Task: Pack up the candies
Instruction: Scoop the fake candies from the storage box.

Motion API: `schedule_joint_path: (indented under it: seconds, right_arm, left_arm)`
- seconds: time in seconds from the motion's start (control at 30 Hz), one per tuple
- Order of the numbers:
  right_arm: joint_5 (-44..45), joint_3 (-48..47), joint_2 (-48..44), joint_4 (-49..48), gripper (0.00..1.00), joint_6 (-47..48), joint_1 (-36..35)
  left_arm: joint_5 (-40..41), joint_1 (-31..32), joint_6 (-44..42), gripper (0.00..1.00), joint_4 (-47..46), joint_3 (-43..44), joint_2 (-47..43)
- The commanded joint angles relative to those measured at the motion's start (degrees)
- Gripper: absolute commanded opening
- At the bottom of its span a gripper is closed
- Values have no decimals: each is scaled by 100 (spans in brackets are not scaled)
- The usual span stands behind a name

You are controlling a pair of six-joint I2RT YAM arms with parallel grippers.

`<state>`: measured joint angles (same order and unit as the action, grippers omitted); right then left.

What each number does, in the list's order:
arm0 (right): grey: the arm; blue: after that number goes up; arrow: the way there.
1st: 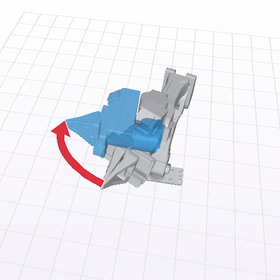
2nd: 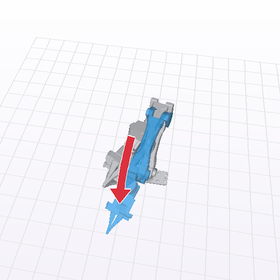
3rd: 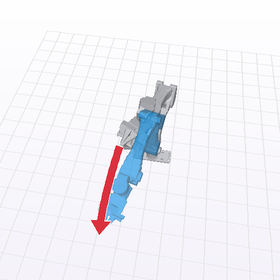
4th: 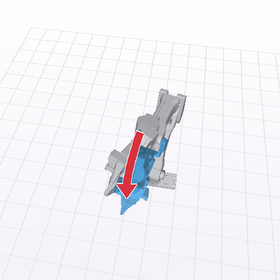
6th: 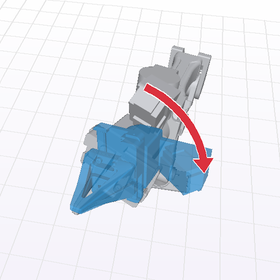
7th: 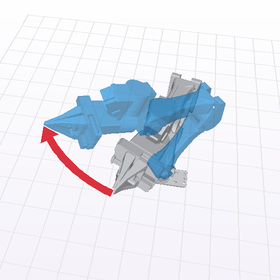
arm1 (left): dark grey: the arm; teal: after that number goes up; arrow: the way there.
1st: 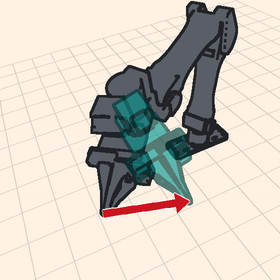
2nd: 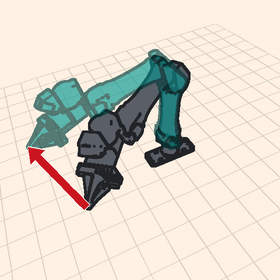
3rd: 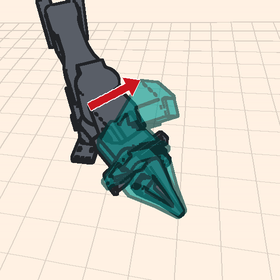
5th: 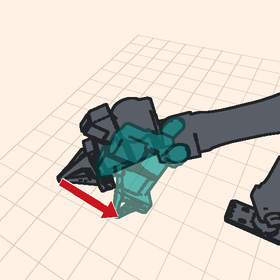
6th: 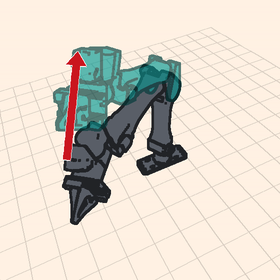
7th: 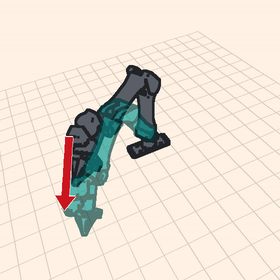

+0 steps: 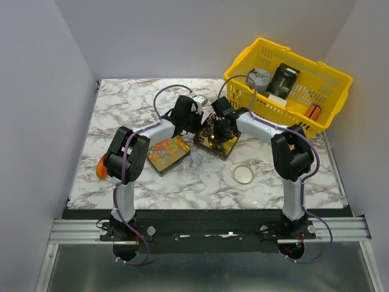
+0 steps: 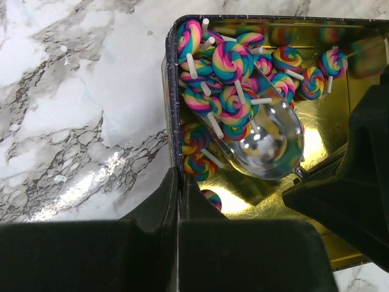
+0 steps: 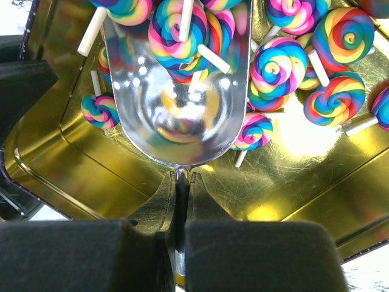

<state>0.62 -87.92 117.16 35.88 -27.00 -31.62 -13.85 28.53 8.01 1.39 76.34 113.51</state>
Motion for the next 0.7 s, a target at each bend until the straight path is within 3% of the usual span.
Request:
schedule_joint_path:
  seconds: [0.0, 0.67]
  right_arm:
    - [738, 433, -35, 95, 1, 327, 68]
    - [307, 1391, -1318, -72, 1, 714, 15]
  left_arm:
    - [-250, -23, 131, 0, 450, 145, 153]
    - [84, -59, 473, 0, 354, 452, 312]
